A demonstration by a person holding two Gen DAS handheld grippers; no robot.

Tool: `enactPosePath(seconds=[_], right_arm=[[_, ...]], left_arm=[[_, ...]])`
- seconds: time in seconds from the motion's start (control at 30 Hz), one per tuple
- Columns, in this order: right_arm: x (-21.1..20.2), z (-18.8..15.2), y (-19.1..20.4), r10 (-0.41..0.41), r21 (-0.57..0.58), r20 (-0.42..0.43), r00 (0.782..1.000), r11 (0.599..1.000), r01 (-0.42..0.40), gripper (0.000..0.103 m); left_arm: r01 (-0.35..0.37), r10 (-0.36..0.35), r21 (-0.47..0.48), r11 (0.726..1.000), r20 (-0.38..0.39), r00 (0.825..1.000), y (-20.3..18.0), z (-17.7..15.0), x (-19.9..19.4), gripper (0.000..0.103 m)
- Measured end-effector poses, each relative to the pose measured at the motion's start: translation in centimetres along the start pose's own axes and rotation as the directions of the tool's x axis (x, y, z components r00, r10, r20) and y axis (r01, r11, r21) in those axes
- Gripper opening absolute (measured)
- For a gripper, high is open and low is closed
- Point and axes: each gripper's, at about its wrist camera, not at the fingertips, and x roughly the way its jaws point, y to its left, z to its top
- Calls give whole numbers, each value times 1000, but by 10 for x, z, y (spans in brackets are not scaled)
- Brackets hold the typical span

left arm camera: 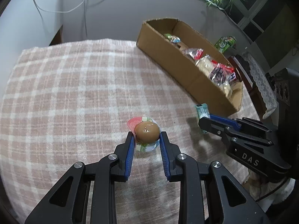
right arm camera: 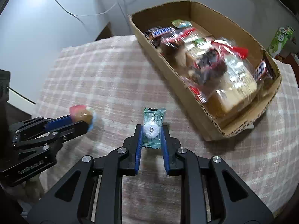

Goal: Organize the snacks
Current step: 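Carry both candies over the box and open both grippers to release them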

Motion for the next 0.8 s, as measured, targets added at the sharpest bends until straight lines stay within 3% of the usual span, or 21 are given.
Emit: enactPosePath(seconds=[0.47,0.8], right_arm=[[-44,35,-9,71,-23,67,995,997,-70,20],[-65,72,-45,54,3,136,989,999,-55,20]], left_arm=[[8,-10,32,999,64,998,-36,51,-17,25],[3,-13,95,995,102,995,-65,85,-11,25]])
